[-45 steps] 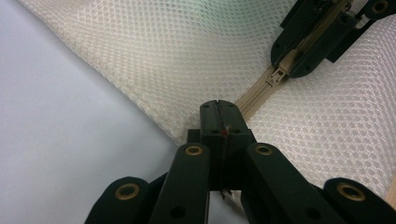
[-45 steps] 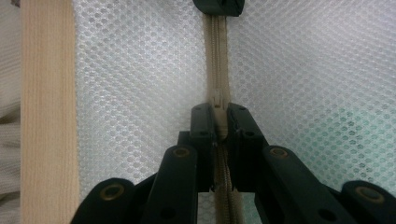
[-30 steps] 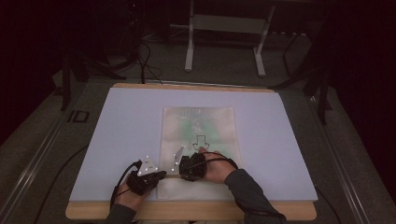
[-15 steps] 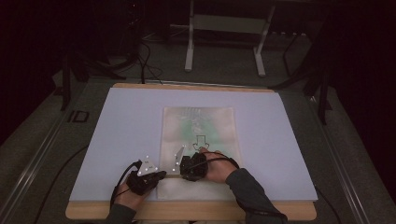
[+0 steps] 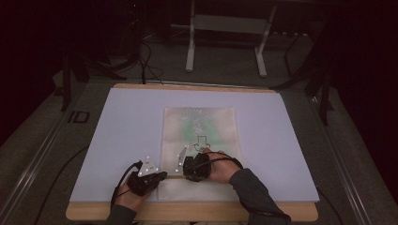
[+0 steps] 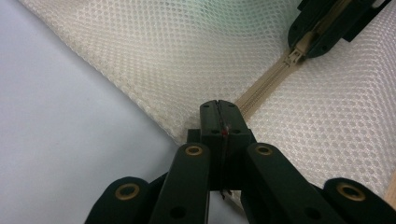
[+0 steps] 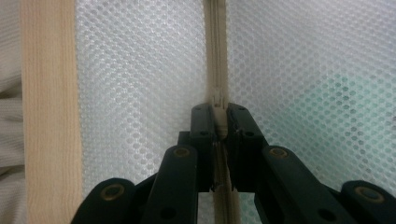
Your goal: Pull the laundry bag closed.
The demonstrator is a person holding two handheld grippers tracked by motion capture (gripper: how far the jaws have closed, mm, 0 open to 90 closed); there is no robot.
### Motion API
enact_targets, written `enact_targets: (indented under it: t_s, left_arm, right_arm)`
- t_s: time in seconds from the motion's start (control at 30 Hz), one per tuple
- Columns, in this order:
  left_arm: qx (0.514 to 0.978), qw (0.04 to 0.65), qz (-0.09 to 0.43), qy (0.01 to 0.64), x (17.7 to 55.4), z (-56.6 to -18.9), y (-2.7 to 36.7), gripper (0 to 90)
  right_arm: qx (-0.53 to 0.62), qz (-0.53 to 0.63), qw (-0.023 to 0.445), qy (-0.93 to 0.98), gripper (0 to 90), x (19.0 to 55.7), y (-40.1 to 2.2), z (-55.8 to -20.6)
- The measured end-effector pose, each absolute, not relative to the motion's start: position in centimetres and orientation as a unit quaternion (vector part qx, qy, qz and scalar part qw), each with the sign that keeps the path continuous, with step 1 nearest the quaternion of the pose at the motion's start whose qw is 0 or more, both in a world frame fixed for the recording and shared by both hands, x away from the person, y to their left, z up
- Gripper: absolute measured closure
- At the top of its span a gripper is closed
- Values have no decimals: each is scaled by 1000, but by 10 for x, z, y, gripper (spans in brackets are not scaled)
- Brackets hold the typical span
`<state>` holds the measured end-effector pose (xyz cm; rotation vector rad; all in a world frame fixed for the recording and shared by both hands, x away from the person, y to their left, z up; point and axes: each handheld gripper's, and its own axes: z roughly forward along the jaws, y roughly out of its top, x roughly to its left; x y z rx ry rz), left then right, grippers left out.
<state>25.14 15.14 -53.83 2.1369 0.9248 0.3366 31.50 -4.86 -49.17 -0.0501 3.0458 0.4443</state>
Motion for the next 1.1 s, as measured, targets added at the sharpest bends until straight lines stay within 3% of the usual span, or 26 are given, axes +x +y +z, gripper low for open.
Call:
enact_targets:
  t_s: [1.1]
  left_arm:
    - [838, 386, 128, 365, 252, -538, 152, 895]
  right_arm:
    - [-2, 133, 29, 991, 823, 316, -70, -486]
